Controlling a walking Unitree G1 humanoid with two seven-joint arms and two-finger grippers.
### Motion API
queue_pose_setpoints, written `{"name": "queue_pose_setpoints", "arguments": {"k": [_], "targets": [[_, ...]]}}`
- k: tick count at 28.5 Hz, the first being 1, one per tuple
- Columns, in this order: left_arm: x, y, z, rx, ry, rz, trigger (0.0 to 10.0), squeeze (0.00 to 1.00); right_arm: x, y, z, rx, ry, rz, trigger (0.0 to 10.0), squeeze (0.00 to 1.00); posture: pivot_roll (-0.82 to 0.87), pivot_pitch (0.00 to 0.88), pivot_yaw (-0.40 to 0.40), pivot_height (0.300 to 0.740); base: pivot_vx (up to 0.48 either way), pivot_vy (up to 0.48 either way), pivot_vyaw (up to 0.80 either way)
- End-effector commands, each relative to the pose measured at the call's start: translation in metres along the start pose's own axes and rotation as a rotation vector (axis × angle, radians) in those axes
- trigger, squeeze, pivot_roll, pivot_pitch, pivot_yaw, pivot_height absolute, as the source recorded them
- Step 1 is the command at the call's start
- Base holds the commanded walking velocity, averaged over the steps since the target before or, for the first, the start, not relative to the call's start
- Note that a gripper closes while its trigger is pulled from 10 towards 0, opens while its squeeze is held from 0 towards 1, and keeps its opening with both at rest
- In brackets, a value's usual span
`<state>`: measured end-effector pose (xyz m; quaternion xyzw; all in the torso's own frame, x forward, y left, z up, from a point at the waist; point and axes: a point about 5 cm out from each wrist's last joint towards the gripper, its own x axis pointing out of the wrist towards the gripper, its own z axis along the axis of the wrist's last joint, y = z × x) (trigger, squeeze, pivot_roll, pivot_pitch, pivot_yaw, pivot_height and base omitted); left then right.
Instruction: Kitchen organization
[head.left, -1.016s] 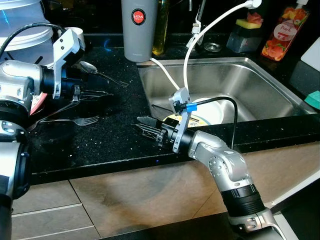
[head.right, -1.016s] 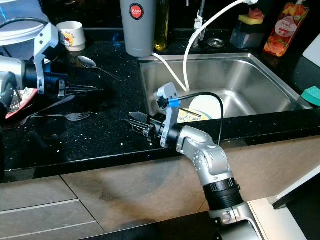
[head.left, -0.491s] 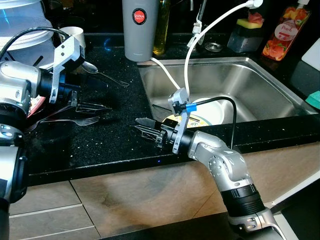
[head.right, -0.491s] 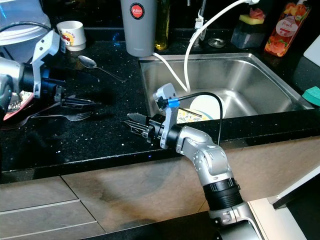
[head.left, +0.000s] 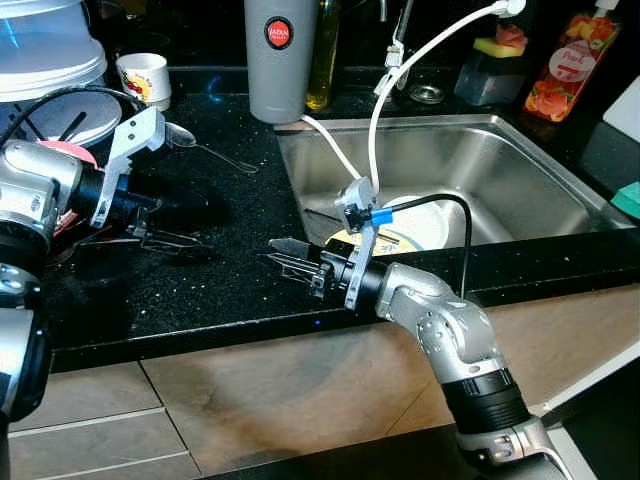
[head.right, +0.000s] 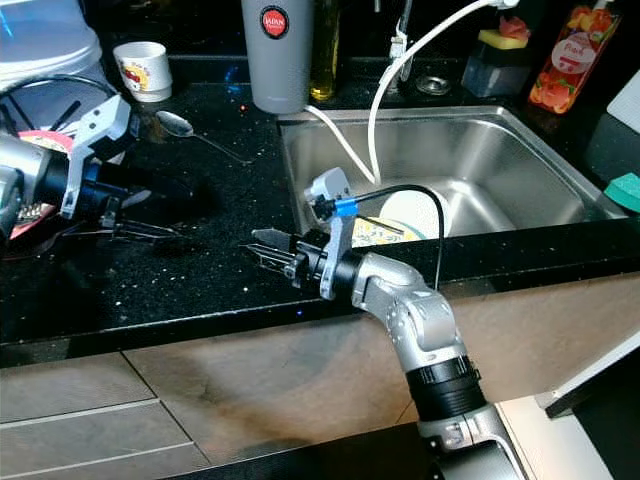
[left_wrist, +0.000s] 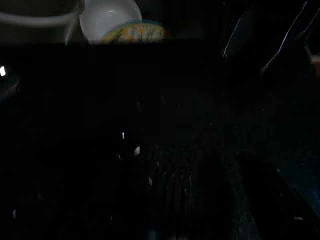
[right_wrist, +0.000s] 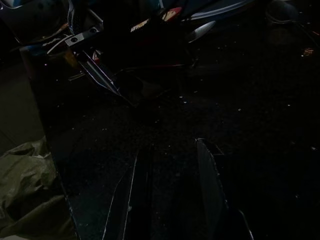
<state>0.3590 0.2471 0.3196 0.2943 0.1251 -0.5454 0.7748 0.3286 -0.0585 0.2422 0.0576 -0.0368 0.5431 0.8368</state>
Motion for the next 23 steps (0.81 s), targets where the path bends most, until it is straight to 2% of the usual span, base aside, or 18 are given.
{"name": "queue_pose_setpoints", "arguments": {"k": [1, 5, 9, 12, 13, 14, 15, 16, 23], "targets": [[-0.008, -0.002, -0.009, -0.038, 0.049, -0.004, 10.0, 0.00, -0.001, 0.004, -0.002, 0.003, 0.008, 0.022, 10.0, 0.00, 0.12, 0.159, -0.042, 0.740, 0.000, 0.000, 0.00], [-0.012, -0.004, -0.018, -0.099, 0.118, -0.007, 10.0, 0.00, -0.001, 0.005, -0.003, 0.009, 0.019, 0.034, 10.0, 0.00, 0.12, 0.159, -0.042, 0.740, 0.000, 0.000, 0.00], [-0.012, -0.004, -0.020, -0.099, 0.114, -0.007, 10.0, 0.00, -0.001, 0.006, -0.004, 0.011, 0.021, 0.038, 10.0, 0.00, 0.12, 0.159, -0.042, 0.740, 0.000, 0.000, 0.00], [-0.011, -0.004, -0.019, -0.090, 0.071, 0.002, 10.0, 0.00, -0.001, 0.006, -0.003, 0.011, 0.020, 0.039, 10.0, 0.00, 0.12, 0.165, -0.041, 0.740, 0.000, 0.000, 0.00], [-0.011, -0.004, -0.018, -0.089, 0.066, 0.001, 9.7, 0.00, -0.001, 0.006, -0.003, 0.011, 0.020, 0.039, 10.0, 0.00, 0.12, 0.165, -0.041, 0.740, 0.000, 0.000, 0.00], [-0.011, -0.003, -0.017, -0.087, 0.059, 0.005, 4.8, 0.00, -0.001, 0.006, -0.003, 0.010, 0.020, 0.039, 10.0, 0.00, 0.12, 0.165, -0.041, 0.740, 0.000, 0.000, 0.00], [-0.011, -0.003, -0.017, -0.087, 0.059, 0.005, 4.8, 0.00, -0.001, 0.006, -0.003, 0.010, 0.020, 0.039, 10.0, 0.00, 0.12, 0.165, -0.041, 0.740, 0.000, 0.000, 0.00], [-0.010, -0.003, -0.016, -0.085, 0.048, 0.005, 0.0, 0.00, -0.001, 0.006, -0.003, 0.010, 0.021, 0.038, 10.0, 0.00, 0.12, 0.165, -0.041, 0.740, 0.000, 0.000, 0.00], [-0.009, -0.002, -0.013, -0.087, 0.028, 0.010, 0.0, 0.00, -0.002, 0.005, -0.003, 0.010, 0.024, 0.034, 10.0, 0.00, 0.12, 0.165, -0.041, 0.740, 0.000, 0.000, 0.00]]}}
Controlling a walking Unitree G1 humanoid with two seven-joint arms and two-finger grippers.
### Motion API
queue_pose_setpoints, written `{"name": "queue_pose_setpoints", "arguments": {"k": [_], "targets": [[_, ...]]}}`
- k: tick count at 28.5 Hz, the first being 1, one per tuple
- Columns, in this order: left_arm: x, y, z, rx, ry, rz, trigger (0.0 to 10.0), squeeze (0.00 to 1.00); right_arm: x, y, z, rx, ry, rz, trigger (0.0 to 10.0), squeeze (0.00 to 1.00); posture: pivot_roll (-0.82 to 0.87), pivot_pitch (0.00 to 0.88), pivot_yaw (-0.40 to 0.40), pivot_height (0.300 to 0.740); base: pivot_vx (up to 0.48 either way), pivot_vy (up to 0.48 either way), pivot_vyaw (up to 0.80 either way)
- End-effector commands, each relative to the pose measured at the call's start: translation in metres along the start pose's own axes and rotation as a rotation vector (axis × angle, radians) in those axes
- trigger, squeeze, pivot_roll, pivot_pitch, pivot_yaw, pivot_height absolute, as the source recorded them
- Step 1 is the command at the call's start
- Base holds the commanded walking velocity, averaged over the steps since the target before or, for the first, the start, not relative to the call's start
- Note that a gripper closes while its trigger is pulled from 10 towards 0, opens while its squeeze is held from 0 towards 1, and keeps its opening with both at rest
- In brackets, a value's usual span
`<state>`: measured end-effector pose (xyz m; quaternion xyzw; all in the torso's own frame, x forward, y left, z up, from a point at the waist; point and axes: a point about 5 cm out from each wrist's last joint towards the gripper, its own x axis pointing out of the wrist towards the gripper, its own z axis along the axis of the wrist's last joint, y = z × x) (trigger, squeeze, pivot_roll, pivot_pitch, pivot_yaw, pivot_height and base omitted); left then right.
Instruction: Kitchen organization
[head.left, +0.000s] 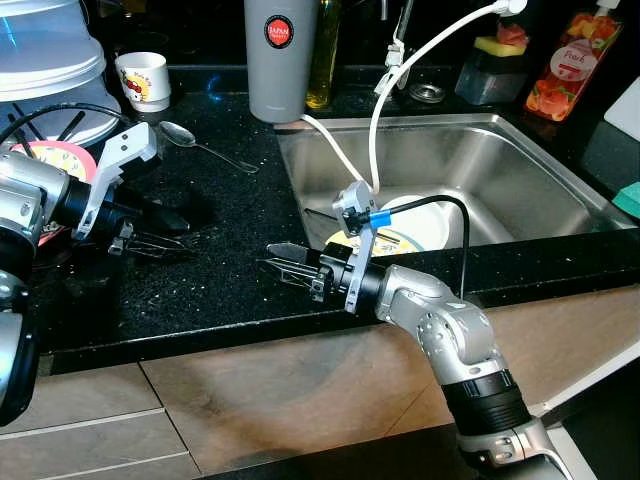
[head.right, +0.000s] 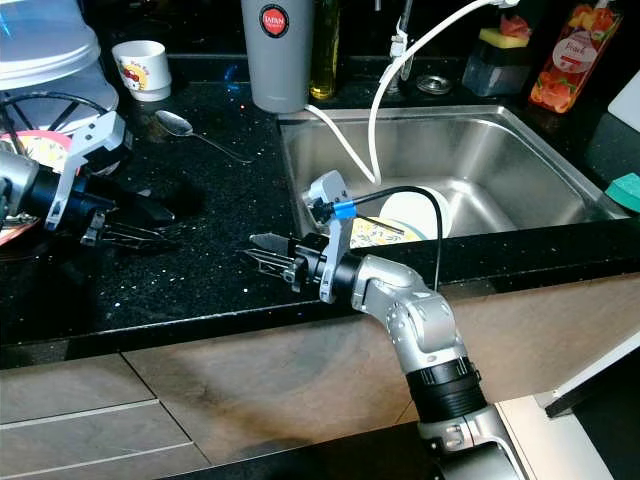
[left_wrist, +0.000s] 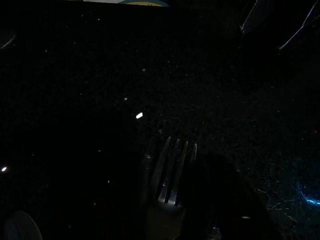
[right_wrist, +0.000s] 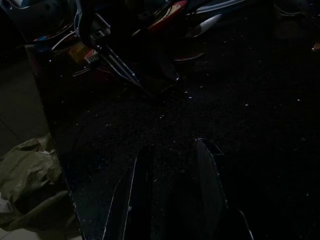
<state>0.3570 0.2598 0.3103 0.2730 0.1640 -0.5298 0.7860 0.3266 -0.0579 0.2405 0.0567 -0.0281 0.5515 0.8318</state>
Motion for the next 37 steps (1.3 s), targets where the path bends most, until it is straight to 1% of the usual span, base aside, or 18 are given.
{"name": "queue_pose_setpoints", "arguments": {"k": [1, 9, 15, 16, 17, 18, 19, 21, 23, 24, 25, 26, 29, 30, 31, 32, 33, 37], "targets": [[-0.004, 0.000, 0.002, 0.003, -0.021, 0.005, 0.0, 0.00, -0.002, 0.003, -0.001, 0.001, 0.007, 0.014, 10.0, 0.00, 0.11, 0.171, -0.039, 0.740, 0.000, 0.000, 0.00], [-0.003, 0.002, 0.005, 0.028, -0.051, 0.032, 0.0, 0.00, -0.002, 0.003, -0.001, 0.001, 0.006, 0.010, 10.0, 0.00, 0.11, 0.171, -0.039, 0.740, 0.000, 0.000, 0.00], [0.000, 0.005, 0.013, 0.061, -0.121, 0.069, 0.0, 0.00, -0.002, 0.002, -0.001, 0.000, 0.006, 0.006, 10.0, 0.00, 0.11, 0.171, -0.037, 0.740, 0.000, 0.000, 0.00], [0.001, 0.007, 0.019, 0.084, -0.169, 0.099, 0.0, 0.00, -0.002, 0.002, -0.001, -0.001, 0.006, 0.005, 10.0, 0.00, 0.11, 0.171, -0.037, 0.740, 0.000, 0.000, 0.00], [0.001, 0.010, 0.032, 0.124, -0.260, 0.166, 0.0, 0.00, -0.002, 0.002, 0.000, -0.002, 0.005, 0.002, 10.0, 0.00, 0.11, 0.172, -0.038, 0.740, 0.000, 0.000, 0.00], [0.001, 0.010, 0.032, 0.124, -0.260, 0.166, 0.0, 0.00, -0.002, 0.002, 0.000, -0.002, 0.005, 0.002, 10.0, 0.00, 0.11, 0.172, -0.038, 0.740, 0.000, 0.000, 0.00], [0.001, 0.012, 0.037, 0.137, -0.296, 0.195, 0.0, 0.00, -0.003, 0.001, 0.000, -0.002, 0.003, -0.001, 10.0, 0.00, 0.11, 0.172, -0.038, 0.740, 0.000, 0.000, 0.00], [0.000, 0.017, 0.043, 0.188, -0.279, 0.290, 0.0, 0.00, -0.003, 0.001, 0.001, -0.004, 0.002, -0.004, 10.0, 0.00, 0.11, 0.172, -0.038, 0.740, 0.000, 0.000, 0.00], [0.000, 0.017, 0.033, 0.251, -0.072, 0.312, 0.0, 0.00, -0.003, 0.001, 0.001, -0.004, 0.002, -0.004, 10.0, 0.00, 0.11, 0.172, -0.038, 0.740, 0.000, 0.000, 0.00], [0.000, 0.017, 0.033, 0.251, -0.072, 0.312, 0.0, 0.00, -0.003, 0.001, 0.001, -0.004, 0.002, -0.004, 10.0, 0.00, 0.11, 0.172, -0.038, 0.740, 0.000, 0.000, 0.00], [-0.002, 0.015, 0.027, 0.227, -0.017, 0.271, 9.0, 0.00, -0.003, 0.001, 0.001, -0.003, 0.003, -0.002, 10.0, 0.00, 0.11, 0.172, -0.038, 0.740, 0.000, 0.000, 0.00], [-0.008, 0.009, 0.019, 0.195, 0.010, 0.171, 10.0, 0.00, -0.003, 0.001, 0.001, -0.003, 0.005, 0.000, 10.0, 0.00, 0.11, 0.172, -0.038, 0.740, 0.000, 0.000, 0.00], [-0.012, 0.007, 0.018, 0.198, -0.008, 0.149, 10.0, 0.00, -0.003, 0.001, 0.001, -0.002, 0.006, 0.000, 10.0, 0.00, 0.11, 0.171, -0.038, 0.740, 0.000, 0.000, 0.00], [-0.015, 0.008, 0.017, 0.216, -0.018, 0.172, 10.0, 0.12, -0.004, 0.001, 0.001, -0.001, 0.007, 0.001, 10.0, 0.00, 0.11, 0.171, -0.038, 0.740, 0.000, 0.000, 0.00], [-0.016, 0.008, 0.015, 0.217, -0.017, 0.181, 10.0, 0.88, -0.004, 0.001, 0.000, 0.000, 0.007, 0.001, 10.0, 0.00, 0.11, 0.171, -0.038, 0.740, 0.000, 0.000, 0.00], [-0.016, 0.008, 0.014, 0.217, -0.016, 0.188, 10.0, 0.88, -0.004, 0.001, 0.000, 0.000, 0.007, 0.001, 10.0, 0.00, 0.11, 0.171, -0.038, 0.740, 0.000, 0.000, 0.00], [-0.016, 0.009, 0.014, 0.202, -0.054, 0.202, 10.0, 1.00, -0.003, 0.002, 0.000, 0.002, 0.006, 0.002, 10.0, 0.00, 0.11, 0.170, -0.043, 0.740, 0.000, 0.000, 0.00], [-0.014, 0.013, 0.018, 0.120, -0.233, 0.256, 10.0, 1.00, -0.001, 0.002, -0.001, 0.017, -0.008, -0.006, 10.0, 0.00, 0.11, 0.168, -0.047, 0.740, 0.000, 0.000, 0.00]]}}
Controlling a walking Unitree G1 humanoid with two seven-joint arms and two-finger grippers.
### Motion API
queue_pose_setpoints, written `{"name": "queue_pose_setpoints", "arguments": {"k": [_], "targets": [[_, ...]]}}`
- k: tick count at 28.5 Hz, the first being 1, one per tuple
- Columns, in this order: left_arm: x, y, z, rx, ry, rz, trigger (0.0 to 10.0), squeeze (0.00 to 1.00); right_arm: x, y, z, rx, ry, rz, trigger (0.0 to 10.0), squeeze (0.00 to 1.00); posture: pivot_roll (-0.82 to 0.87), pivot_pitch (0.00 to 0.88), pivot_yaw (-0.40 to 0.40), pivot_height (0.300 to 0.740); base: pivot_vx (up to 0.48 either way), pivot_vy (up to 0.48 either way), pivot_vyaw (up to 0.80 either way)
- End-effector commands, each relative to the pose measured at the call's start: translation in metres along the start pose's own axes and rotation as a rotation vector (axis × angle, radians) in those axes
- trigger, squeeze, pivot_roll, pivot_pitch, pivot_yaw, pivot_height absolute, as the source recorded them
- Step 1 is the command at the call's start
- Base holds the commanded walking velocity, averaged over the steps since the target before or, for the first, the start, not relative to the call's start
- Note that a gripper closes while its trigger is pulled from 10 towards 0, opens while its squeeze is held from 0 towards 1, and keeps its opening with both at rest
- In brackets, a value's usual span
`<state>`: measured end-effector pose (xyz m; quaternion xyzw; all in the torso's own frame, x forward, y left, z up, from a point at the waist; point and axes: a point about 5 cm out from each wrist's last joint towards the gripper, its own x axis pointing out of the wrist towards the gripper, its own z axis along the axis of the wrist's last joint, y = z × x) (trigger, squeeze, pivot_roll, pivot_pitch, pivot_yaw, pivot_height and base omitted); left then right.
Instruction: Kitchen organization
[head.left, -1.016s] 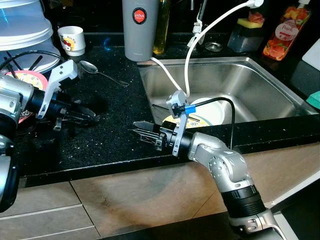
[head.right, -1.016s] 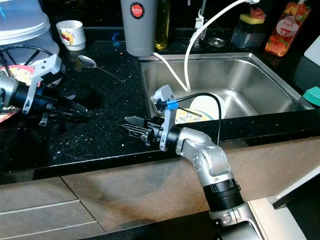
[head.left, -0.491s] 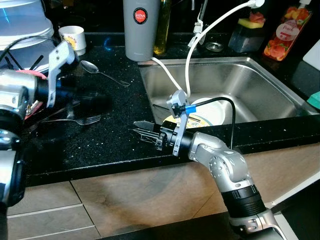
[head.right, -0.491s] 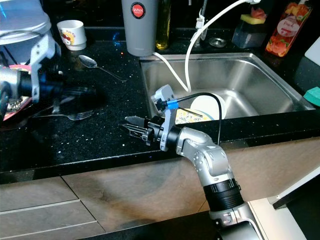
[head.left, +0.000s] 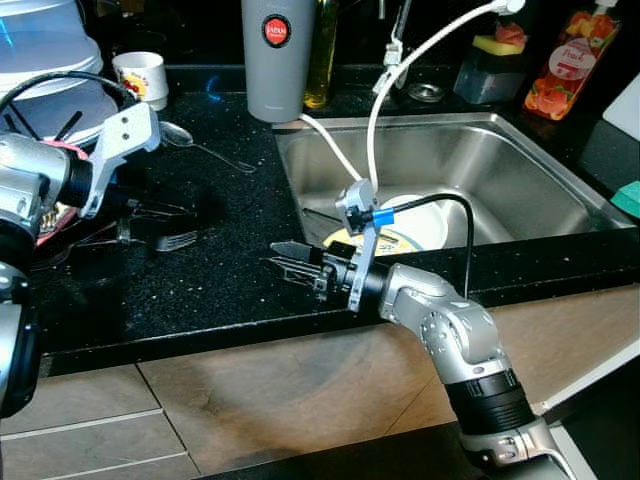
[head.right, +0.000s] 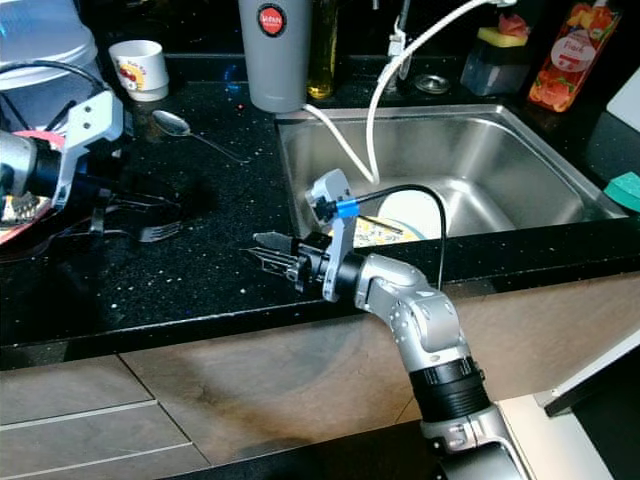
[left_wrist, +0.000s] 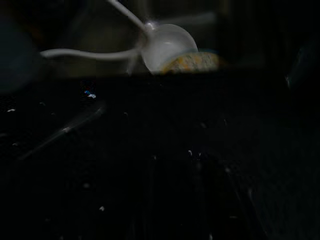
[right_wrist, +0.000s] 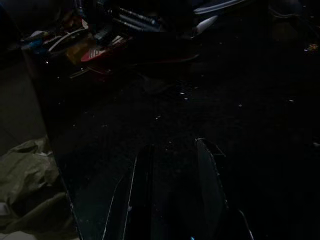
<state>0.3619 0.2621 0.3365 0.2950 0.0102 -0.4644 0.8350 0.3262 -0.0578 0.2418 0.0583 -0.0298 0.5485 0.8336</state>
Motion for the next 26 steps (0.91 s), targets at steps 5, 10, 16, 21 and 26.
{"name": "queue_pose_setpoints", "arguments": {"k": [5, 10, 16, 21, 26], "targets": [[-0.002, 0.002, -0.004, -0.115, -0.094, 0.055, 10.0, 1.00, -0.002, 0.002, -0.003, 0.040, -0.026, -0.017, 10.0, 0.00, 0.11, 0.168, -0.047, 0.740, 0.000, 0.000, 0.00], [-0.005, -0.003, -0.021, -0.161, -0.059, 0.059, 10.0, 1.00, -0.003, 0.003, -0.007, 0.054, -0.034, -0.032, 10.0, 0.00, 0.11, 0.168, -0.047, 0.740, 0.000, 0.000, 0.00], [0.001, -0.010, -0.033, -0.187, -0.094, 0.048, 10.0, 1.00, -0.003, 0.005, -0.009, 0.068, -0.052, -0.049, 10.0, 0.00, 0.11, 0.155, -0.045, 0.740, 0.000, 0.000, 0.00], [0.006, -0.013, -0.031, -0.173, -0.119, 0.025, 10.0, 1.00, -0.002, 0.007, -0.009, 0.067, -0.057, -0.050, 10.0, 0.00, 0.11, 0.147, -0.046, 0.740, 0.000, 0.000, 0.00], [0.013, -0.016, -0.030, -0.139, -0.112, -0.011, 10.0, 1.00, -0.001, 0.009, -0.008, 0.061, -0.065, -0.042, 10.0, 0.00, 0.11, 0.147, -0.046, 0.740, 0.000, 0.000, 0.00]]}}
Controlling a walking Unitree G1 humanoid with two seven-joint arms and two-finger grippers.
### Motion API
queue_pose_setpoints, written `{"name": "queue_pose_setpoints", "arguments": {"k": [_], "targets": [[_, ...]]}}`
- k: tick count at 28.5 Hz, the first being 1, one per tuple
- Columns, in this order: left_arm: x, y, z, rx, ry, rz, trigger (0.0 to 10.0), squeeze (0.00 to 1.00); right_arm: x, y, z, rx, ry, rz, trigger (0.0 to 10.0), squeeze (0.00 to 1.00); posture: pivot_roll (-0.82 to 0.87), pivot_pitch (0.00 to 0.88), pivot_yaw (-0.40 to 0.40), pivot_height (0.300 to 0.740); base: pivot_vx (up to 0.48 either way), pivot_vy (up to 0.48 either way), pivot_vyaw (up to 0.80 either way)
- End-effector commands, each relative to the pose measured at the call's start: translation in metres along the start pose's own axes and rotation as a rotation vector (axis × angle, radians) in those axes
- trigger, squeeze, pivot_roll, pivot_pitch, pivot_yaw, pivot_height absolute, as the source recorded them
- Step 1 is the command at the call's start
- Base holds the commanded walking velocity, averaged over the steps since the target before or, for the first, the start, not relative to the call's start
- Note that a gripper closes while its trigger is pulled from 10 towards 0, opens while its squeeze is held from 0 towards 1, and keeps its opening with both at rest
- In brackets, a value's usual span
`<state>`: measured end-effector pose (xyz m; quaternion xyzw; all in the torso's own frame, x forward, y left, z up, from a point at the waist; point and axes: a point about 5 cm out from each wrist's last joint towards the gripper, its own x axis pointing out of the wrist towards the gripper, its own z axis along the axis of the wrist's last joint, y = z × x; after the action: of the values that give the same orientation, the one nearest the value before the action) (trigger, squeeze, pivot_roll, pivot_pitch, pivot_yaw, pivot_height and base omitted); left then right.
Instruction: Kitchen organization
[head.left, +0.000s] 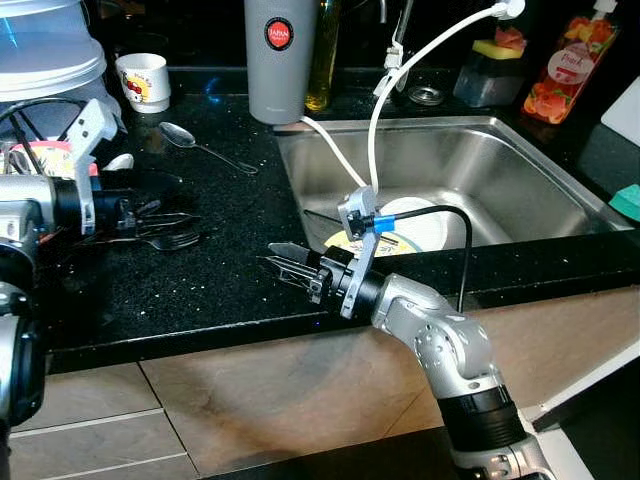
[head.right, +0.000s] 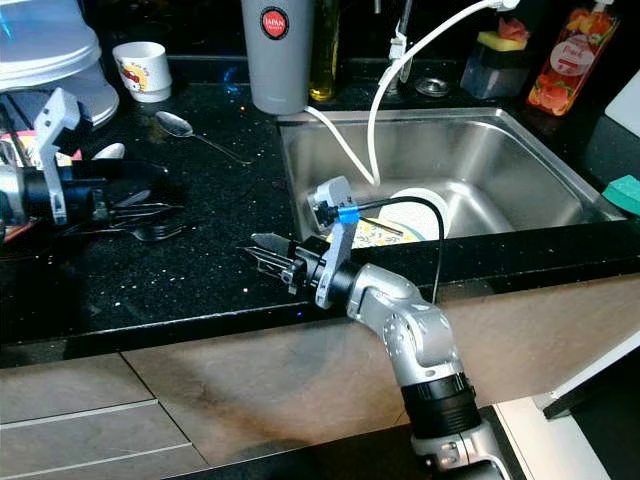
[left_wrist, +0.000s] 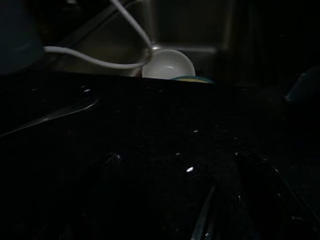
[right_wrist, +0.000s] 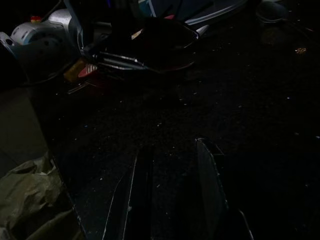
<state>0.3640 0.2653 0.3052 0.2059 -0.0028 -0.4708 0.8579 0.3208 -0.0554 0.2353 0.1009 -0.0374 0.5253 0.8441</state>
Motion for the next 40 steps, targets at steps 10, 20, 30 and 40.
{"name": "queue_pose_setpoints", "arguments": {"k": [10, 20, 30, 40], "targets": [[0.012, -0.007, -0.013, 0.044, 0.071, -0.024, 10.0, 0.00, 0.003, 0.008, -0.004, 0.003, -0.004, 0.023, 10.0, 0.00, 0.12, 0.154, -0.044, 0.740, 0.000, 0.000, 0.00], [0.026, -0.015, -0.027, -0.025, 0.106, -0.060, 10.0, 0.00, 0.003, 0.009, -0.005, 0.009, 0.001, 0.026, 10.0, 0.00, 0.12, 0.154, -0.044, 0.740, 0.000, 0.000, 0.00], [0.034, -0.016, -0.030, -0.043, 0.129, -0.050, 0.0, 0.00, 0.003, 0.008, -0.005, 0.013, 0.005, 0.015, 10.0, 0.00, 0.11, 0.161, -0.038, 0.740, 0.000, 0.000, 0.00], [0.041, -0.011, -0.013, -0.050, -0.005, -0.003, 0.0, 0.00, 0.002, 0.005, -0.004, 0.017, -0.001, -0.003, 10.0, 0.00, 0.11, 0.164, -0.036, 0.740, 0.000, 0.000, 0.00]]}}
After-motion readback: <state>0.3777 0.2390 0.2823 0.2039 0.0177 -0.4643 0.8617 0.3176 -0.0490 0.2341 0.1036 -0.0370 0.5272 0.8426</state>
